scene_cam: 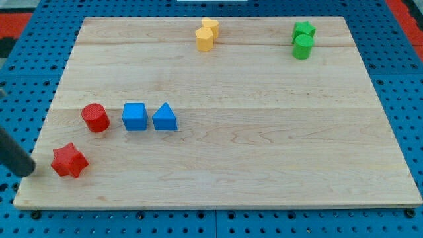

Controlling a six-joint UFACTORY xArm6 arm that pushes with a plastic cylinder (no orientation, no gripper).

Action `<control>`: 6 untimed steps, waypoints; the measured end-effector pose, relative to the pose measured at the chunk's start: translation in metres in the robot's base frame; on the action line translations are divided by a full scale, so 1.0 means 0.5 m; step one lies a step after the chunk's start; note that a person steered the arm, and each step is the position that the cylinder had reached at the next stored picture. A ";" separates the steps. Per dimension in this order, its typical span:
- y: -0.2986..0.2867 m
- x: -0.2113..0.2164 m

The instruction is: Move the red star down to the blue triangle

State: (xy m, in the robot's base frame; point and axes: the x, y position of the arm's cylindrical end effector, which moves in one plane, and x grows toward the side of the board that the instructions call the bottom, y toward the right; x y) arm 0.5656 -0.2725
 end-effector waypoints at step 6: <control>0.297 -0.089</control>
